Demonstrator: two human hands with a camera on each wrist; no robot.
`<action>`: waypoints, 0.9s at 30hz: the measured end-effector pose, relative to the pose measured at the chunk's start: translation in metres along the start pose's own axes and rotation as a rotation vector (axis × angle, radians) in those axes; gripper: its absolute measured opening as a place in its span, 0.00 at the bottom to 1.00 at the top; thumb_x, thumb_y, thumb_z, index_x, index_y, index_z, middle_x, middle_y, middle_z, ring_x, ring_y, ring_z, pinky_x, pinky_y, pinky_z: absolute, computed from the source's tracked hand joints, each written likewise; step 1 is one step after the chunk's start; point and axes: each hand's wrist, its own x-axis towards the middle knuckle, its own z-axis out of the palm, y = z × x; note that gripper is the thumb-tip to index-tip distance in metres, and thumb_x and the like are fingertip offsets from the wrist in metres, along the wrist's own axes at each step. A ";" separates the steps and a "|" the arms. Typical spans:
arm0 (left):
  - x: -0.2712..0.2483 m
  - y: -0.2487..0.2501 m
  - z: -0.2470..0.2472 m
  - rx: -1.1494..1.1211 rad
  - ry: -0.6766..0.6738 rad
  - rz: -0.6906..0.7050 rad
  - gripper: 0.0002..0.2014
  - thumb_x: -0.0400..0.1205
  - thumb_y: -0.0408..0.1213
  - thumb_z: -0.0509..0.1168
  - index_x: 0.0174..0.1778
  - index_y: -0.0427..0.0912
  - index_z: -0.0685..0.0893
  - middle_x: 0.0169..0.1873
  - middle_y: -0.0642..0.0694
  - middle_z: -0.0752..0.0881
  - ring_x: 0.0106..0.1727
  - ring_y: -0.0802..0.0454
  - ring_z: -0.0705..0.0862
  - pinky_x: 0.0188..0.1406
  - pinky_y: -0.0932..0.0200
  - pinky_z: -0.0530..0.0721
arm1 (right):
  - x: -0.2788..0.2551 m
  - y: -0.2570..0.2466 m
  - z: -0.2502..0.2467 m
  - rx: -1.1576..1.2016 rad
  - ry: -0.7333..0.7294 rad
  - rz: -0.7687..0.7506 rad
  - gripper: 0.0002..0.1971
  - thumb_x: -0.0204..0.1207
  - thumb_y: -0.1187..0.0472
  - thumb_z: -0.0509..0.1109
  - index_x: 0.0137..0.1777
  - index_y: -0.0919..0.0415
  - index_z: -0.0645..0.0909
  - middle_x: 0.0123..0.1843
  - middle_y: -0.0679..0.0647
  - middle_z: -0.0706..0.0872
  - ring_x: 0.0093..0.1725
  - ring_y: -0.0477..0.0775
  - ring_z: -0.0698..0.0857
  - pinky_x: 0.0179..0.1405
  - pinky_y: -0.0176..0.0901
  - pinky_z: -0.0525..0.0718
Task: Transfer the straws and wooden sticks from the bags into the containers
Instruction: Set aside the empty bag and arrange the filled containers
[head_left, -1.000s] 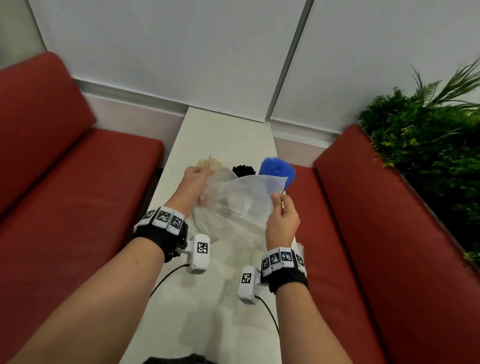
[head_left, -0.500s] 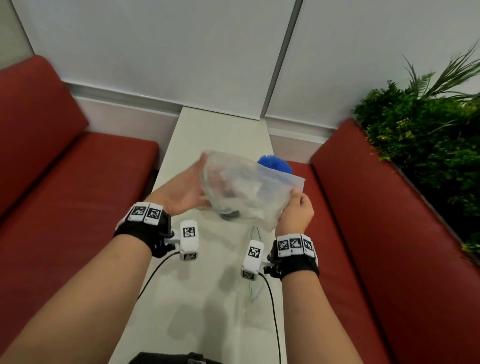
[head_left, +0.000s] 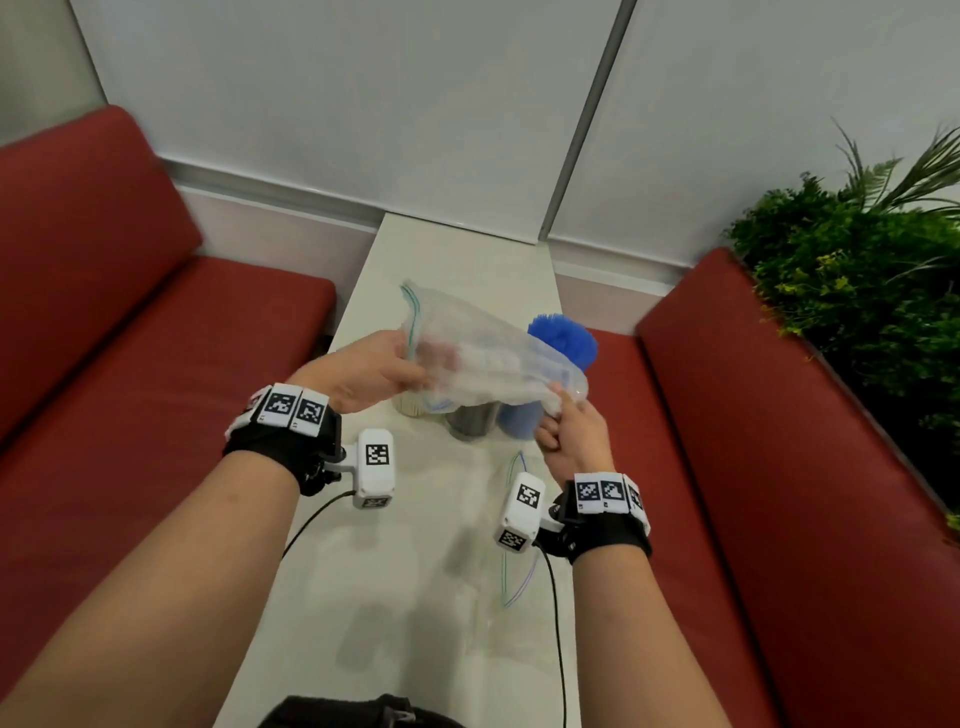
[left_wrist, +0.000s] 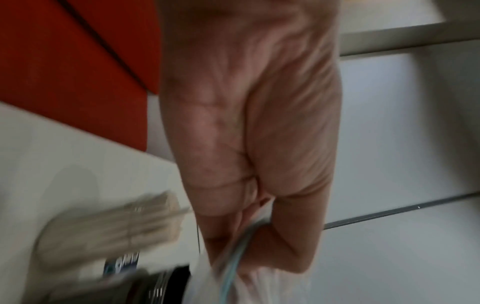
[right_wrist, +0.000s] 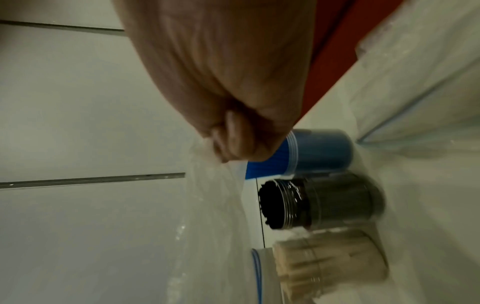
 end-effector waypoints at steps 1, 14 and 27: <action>-0.004 0.003 -0.006 0.093 0.033 -0.005 0.23 0.74 0.15 0.62 0.62 0.37 0.86 0.58 0.42 0.89 0.58 0.51 0.87 0.58 0.63 0.83 | 0.001 -0.004 -0.007 -0.048 0.044 -0.033 0.04 0.84 0.62 0.72 0.48 0.60 0.80 0.25 0.48 0.75 0.19 0.42 0.66 0.14 0.34 0.63; 0.012 -0.006 0.023 0.011 0.933 0.382 0.11 0.88 0.43 0.57 0.44 0.48 0.82 0.21 0.46 0.76 0.14 0.48 0.77 0.13 0.61 0.76 | -0.011 -0.005 -0.001 0.049 0.056 0.160 0.10 0.92 0.64 0.58 0.54 0.67 0.79 0.39 0.62 0.87 0.27 0.53 0.85 0.28 0.46 0.91; -0.002 0.050 0.015 0.717 1.171 0.308 0.34 0.83 0.67 0.53 0.21 0.43 0.77 0.13 0.51 0.76 0.19 0.48 0.76 0.25 0.59 0.69 | -0.005 0.005 -0.055 -0.668 0.375 -0.342 0.22 0.86 0.47 0.68 0.37 0.64 0.79 0.33 0.48 0.80 0.34 0.47 0.77 0.39 0.48 0.79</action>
